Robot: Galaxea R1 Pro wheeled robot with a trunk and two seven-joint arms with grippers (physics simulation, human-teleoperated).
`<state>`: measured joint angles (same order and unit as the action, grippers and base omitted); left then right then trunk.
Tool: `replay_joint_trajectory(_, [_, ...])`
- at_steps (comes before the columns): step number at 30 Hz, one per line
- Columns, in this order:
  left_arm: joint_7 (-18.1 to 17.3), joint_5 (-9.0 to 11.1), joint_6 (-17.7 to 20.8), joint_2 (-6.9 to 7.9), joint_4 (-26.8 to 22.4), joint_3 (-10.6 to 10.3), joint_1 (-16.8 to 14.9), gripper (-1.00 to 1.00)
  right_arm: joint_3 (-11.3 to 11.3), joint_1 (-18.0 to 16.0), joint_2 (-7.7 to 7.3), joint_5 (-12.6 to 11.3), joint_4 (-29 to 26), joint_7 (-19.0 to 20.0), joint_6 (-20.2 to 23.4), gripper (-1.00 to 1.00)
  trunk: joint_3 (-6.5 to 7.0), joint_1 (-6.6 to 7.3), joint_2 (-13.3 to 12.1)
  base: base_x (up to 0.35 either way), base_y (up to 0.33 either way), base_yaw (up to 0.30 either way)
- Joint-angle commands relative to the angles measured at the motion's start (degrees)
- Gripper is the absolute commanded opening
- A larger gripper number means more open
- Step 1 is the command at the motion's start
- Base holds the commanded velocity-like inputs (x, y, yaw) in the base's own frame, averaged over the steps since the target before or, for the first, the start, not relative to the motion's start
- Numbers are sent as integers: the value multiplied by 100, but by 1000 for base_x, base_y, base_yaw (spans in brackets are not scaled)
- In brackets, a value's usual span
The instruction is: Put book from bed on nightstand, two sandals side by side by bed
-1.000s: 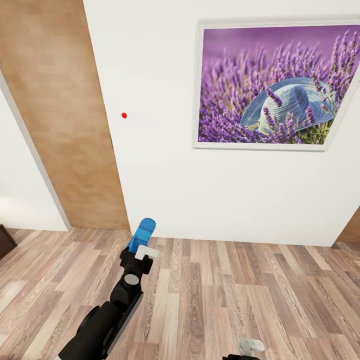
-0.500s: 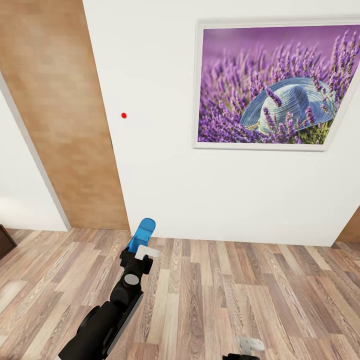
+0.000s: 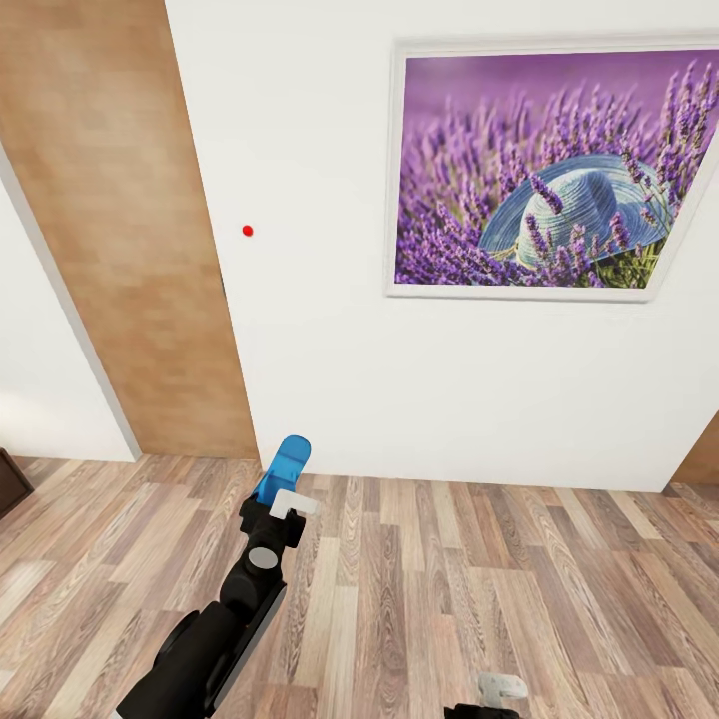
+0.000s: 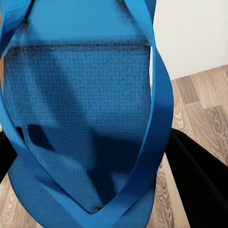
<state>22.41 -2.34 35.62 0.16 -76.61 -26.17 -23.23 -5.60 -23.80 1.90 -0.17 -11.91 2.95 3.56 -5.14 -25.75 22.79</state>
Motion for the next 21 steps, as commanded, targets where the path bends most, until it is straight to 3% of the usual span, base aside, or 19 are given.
replay_joint_trajectory(1, [17,-24,43,2,-5,-11,-7,-100,-47,-2,3,-1,-13,28,33,100,-13,-4,13,5,0,0])
replay_joint_trajectory(21, [26,-29,41,2,-4,-11,-7,-100,-38,-2,4,-1,-13,29,27,100,-13,-4,13,58,0,0])
